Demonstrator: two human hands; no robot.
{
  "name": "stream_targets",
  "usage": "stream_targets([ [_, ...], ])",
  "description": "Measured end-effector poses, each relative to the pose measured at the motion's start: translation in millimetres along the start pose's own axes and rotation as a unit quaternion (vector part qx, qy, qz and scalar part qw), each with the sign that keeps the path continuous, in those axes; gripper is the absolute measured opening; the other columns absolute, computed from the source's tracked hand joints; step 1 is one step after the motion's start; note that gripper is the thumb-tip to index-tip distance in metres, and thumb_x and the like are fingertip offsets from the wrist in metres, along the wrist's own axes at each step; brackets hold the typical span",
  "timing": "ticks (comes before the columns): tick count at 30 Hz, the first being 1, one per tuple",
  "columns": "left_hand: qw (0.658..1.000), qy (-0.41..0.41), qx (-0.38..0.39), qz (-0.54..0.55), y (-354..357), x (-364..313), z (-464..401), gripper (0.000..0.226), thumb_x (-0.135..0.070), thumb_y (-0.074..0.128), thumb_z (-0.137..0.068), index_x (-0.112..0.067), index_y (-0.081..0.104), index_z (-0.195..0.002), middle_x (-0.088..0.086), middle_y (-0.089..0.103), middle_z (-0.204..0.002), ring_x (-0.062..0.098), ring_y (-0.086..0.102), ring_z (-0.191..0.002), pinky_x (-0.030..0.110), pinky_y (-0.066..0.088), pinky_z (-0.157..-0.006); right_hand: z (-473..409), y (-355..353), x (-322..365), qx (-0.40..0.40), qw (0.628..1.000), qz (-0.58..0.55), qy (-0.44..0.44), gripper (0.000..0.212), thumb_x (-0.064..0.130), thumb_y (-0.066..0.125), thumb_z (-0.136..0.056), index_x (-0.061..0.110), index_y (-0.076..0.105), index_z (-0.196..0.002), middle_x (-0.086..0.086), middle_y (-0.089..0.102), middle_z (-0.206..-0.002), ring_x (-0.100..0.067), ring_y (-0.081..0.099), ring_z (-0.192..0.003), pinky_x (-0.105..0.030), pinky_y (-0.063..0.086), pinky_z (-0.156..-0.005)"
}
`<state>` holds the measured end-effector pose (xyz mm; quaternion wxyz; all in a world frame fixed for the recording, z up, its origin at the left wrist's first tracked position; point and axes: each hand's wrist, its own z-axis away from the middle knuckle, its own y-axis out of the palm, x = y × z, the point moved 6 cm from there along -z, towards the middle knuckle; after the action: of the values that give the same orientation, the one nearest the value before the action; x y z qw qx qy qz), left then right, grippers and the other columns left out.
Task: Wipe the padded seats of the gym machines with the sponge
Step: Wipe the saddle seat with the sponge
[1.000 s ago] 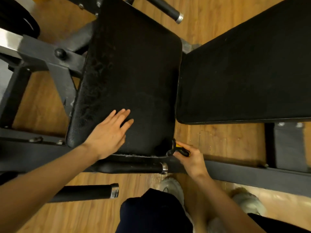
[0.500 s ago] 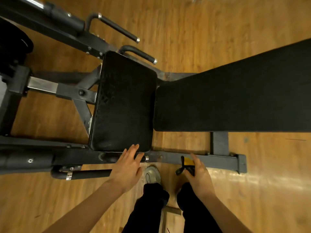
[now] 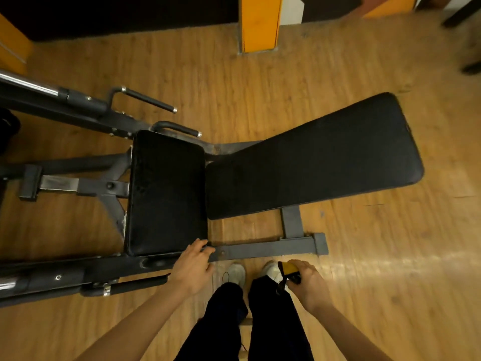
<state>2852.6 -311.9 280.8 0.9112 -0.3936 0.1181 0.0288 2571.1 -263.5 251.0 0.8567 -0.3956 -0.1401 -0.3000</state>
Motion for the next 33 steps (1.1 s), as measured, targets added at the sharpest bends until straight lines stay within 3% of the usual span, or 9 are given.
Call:
stream_targets([
  [6, 0.998, 0.041, 0.038, -0.018, -10, -11, 4, 0.045, -0.031, 0.044, -0.1, -0.021, 0.044, -0.144, -0.002, 0.034, -0.151, 0.02, 0.038, -0.137, 0.031, 0.031, -0.112, 49, -12, -12, -0.037, 0.995, -0.055, 0.08, 0.039, 0.017, 0.065, -0.084, 0.02, 0.059, -0.122, -0.005, 0.061, -0.114, -0.025, 0.056, -0.108, -0.032, 0.046, -0.082],
  [9, 0.995, 0.069, 0.066, -0.041, -7, -28, 3, 0.045, -0.031, 0.044, -0.1, -0.022, 0.045, -0.144, -0.004, 0.036, -0.149, 0.02, 0.043, -0.133, 0.031, 0.034, -0.11, 81, -8, -28, -0.08, 0.979, -0.126, 0.142, 0.036, 0.015, 0.067, -0.083, 0.02, 0.061, -0.119, -0.005, 0.062, -0.109, -0.024, 0.058, -0.101, -0.027, 0.043, -0.077],
  [14, 0.978, 0.156, 0.103, -0.095, 5, -81, -4, 0.043, -0.031, 0.045, -0.1, -0.023, 0.047, -0.142, -0.006, 0.038, -0.147, 0.018, 0.046, -0.13, 0.029, 0.036, -0.107, 144, 6, -60, -0.176, 0.917, -0.262, 0.245, 0.02, 0.01, 0.068, -0.084, 0.018, 0.063, -0.102, 0.001, 0.064, -0.084, -0.006, 0.057, -0.07, -0.011, 0.042, -0.055],
  [15, 0.973, 0.175, 0.106, -0.102, 7, -95, -5, 0.043, -0.031, 0.045, -0.1, -0.023, 0.046, -0.142, -0.006, 0.038, -0.146, 0.017, 0.046, -0.13, 0.03, 0.037, -0.107, 157, 9, -68, -0.189, 0.903, -0.279, 0.267, 0.019, 0.011, 0.069, -0.084, 0.02, 0.061, -0.1, 0.0, 0.064, -0.084, -0.008, 0.058, -0.07, -0.012, 0.043, -0.055],
  [18, 0.959, 0.226, 0.119, -0.12, 12, -140, -9, 0.042, -0.031, 0.044, -0.1, -0.023, 0.047, -0.141, -0.005, 0.038, -0.146, 0.019, 0.045, -0.13, 0.034, 0.038, -0.107, 193, 20, -98, -0.219, 0.855, -0.333, 0.331, 0.019, 0.013, 0.069, -0.085, 0.021, 0.057, -0.097, -0.004, 0.064, -0.086, -0.024, 0.06, -0.08, -0.035, 0.047, -0.068],
  [21, 0.946, 0.266, 0.123, -0.142, 17, -185, -13, 0.039, -0.03, 0.045, -0.101, -0.021, 0.049, -0.139, -0.004, 0.036, -0.147, 0.02, 0.047, -0.129, 0.038, 0.036, -0.109, 220, 31, -131, -0.239, 0.811, -0.379, 0.376, 0.03, 0.015, 0.071, -0.085, 0.013, 0.063, -0.113, -0.003, 0.064, -0.091, -0.021, 0.058, -0.083, -0.027, 0.041, -0.069],
  [27, 0.933, 0.274, 0.114, -0.203, 38, -259, -25, 0.04, -0.027, 0.047, -0.1, -0.02, 0.05, -0.139, -0.002, 0.037, -0.149, 0.018, 0.047, -0.13, 0.035, 0.035, -0.11, 244, 28, -202, -0.258, 0.757, -0.447, 0.402, 0.034, 0.015, 0.071, -0.083, 0.012, 0.062, -0.117, -0.003, 0.066, -0.092, -0.022, 0.061, -0.086, -0.031, 0.046, -0.072],
  [33, 0.94, 0.222, 0.112, -0.234, 64, -323, -33, 0.037, -0.027, 0.048, -0.1, -0.021, 0.052, -0.137, 0.002, 0.042, -0.147, 0.019, 0.049, -0.129, 0.031, 0.038, -0.106, 248, -28, -280, -0.268, 0.753, -0.477, 0.365, 0.036, 0.017, 0.068, -0.086, 0.014, 0.059, -0.121, -0.005, 0.068, -0.098, -0.019, 0.061, -0.089, -0.028, 0.045, -0.07],
])
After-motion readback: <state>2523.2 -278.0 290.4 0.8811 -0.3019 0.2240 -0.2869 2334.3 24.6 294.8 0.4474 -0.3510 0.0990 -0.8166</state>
